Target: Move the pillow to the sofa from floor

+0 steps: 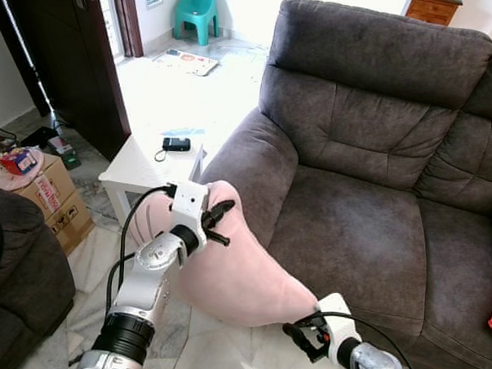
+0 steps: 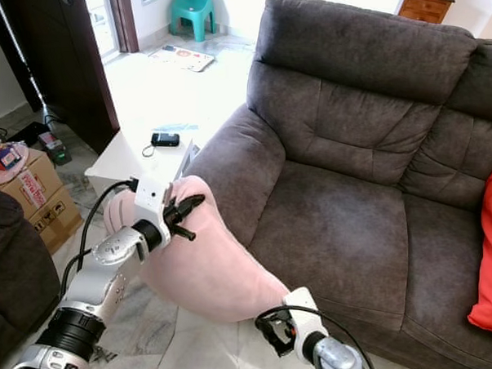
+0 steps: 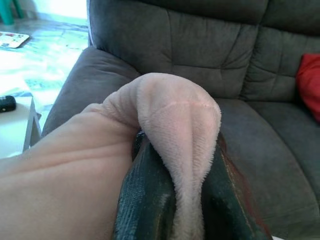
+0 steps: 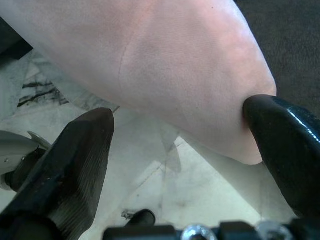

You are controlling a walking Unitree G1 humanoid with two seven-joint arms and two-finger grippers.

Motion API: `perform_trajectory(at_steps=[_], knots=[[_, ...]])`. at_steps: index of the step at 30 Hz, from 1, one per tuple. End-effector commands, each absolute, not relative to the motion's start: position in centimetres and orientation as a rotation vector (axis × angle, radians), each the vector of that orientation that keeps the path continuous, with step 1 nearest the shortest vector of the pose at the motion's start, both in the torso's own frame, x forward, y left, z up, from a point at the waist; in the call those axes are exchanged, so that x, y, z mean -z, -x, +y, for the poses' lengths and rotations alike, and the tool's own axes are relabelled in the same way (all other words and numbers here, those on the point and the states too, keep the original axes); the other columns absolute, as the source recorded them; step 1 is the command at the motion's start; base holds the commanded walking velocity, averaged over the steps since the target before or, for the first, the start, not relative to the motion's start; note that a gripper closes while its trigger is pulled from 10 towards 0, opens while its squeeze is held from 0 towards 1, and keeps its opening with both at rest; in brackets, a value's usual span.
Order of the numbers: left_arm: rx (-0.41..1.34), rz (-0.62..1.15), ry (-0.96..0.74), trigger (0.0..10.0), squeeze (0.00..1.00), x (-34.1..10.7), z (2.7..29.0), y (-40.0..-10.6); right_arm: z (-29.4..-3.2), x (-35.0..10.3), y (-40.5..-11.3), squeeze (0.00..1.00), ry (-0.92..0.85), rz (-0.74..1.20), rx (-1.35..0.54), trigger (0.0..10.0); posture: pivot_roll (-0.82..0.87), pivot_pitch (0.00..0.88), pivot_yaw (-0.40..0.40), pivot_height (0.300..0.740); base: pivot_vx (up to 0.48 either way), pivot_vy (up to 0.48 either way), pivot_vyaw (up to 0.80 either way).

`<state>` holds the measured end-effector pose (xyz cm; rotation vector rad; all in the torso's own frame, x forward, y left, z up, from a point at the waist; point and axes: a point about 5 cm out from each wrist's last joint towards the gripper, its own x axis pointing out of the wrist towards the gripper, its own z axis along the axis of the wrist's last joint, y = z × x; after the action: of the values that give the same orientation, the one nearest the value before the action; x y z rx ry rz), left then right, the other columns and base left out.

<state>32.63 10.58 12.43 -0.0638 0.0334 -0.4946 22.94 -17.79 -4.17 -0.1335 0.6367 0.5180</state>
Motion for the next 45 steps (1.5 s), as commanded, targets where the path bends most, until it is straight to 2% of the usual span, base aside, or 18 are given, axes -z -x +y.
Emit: perform_trajectory(at_steps=[1, 12, 25, 45], knots=[[0.583, -0.112, 0.074, 10.0, 0.0, -16.1, 9.2, -32.9, -17.9, 4.0, -23.3, 0.0, 0.152, 0.626, -0.506, 10.0, 0.13, 0.0, -0.057, 0.74, 0.0, 0.0, 0.0], [0.638, -0.093, 0.091, 10.0, 0.0, -16.0, 8.7, -32.5, -18.8, 3.7, -23.8, 0.0, 0.194, 0.614, -0.429, 10.0, 0.12, 0.0, -0.059, 0.74, 0.0, 0.0, 0.0], [0.655, -0.099, 0.115, 10.0, 0.0, -16.4, 8.7, -32.5, -18.3, 5.2, -22.0, 0.0, 0.22, 0.723, -0.525, 10.0, 0.13, 0.0, -0.065, 0.74, 0.0, 0.0, 0.0], [0.668, -0.12, 0.145, 10.0, 0.0, -17.0, 8.5, -32.5, -18.3, 6.6, -20.0, 0.0, 0.179, 0.826, -0.511, 10.0, 0.14, 0.0, -0.073, 0.74, 0.0, 0.0, 0.0]])
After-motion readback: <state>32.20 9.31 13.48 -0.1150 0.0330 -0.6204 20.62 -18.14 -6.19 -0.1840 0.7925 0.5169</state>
